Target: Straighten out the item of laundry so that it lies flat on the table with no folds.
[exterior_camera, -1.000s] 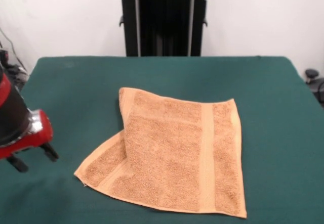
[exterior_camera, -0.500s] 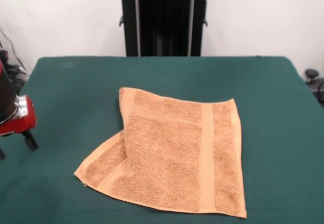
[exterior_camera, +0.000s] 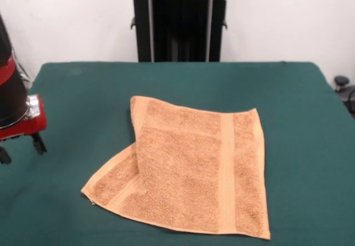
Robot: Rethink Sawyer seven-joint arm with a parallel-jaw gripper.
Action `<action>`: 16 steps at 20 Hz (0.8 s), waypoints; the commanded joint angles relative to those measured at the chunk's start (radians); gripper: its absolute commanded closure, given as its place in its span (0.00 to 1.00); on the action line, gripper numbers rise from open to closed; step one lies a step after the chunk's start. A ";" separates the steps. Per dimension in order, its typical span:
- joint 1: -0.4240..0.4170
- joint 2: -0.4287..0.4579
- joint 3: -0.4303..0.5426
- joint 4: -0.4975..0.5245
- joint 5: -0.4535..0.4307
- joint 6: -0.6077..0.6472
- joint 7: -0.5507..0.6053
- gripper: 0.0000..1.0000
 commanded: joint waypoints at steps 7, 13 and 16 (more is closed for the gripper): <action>0.106 -0.048 -0.062 0.274 0.071 -0.142 0.337 0.00; 0.129 -0.052 -0.090 0.316 0.100 -0.213 0.381 0.00; 0.140 -0.058 -0.106 0.335 0.111 -0.237 0.406 0.00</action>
